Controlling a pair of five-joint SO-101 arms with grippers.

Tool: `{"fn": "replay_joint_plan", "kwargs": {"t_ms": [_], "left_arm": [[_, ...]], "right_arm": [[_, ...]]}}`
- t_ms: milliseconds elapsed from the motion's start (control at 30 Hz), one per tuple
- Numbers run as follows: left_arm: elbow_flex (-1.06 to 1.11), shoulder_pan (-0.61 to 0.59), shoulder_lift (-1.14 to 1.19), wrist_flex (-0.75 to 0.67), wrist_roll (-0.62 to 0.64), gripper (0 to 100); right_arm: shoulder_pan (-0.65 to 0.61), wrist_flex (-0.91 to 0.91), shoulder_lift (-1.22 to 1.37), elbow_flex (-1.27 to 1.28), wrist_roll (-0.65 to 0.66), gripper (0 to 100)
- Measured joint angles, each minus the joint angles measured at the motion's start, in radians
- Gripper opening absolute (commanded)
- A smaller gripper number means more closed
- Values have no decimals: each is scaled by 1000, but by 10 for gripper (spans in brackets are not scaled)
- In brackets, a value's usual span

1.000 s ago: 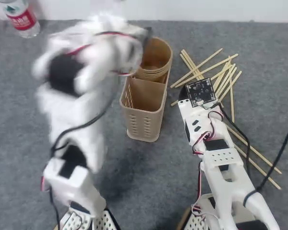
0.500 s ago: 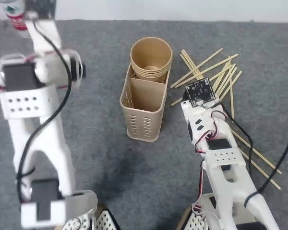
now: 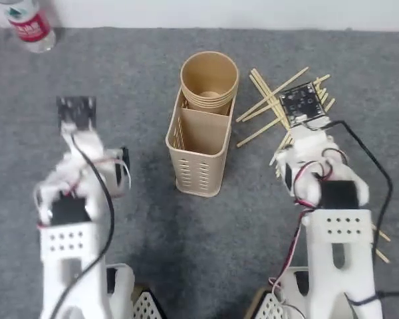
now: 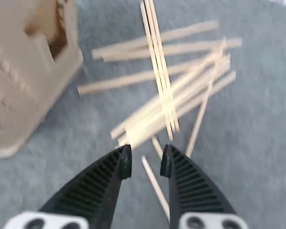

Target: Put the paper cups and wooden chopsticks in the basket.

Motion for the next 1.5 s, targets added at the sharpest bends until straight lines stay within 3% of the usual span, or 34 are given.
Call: {"fn": "replay_joint_plan", "kwargs": {"t_ms": [267, 400, 533, 633, 767, 1167, 1333, 1500], "left_arm": [[272, -3, -227, -121, 31, 177], [376, -3, -285, -204, 35, 177], [462, -3, -331, -281, 35, 177], [476, -3, -359, -301, 35, 177], [499, -3, -376, -308, 35, 176], [502, -3, -377, -310, 35, 176], [502, -3, -377, -310, 35, 175], [502, -3, -377, -310, 35, 175]], "right_arm": [[216, 112, 180, -40, 91, 112], [382, 130, 336, -126, 227, 113], [500, 141, 485, -178, 453, 113], [508, 137, 563, -180, 569, 153], [508, 58, 638, -181, 594, 236], [480, -80, 910, -187, 750, 158], [483, -153, 980, -224, 770, 0], [485, -170, 999, -258, 795, 9]]}}
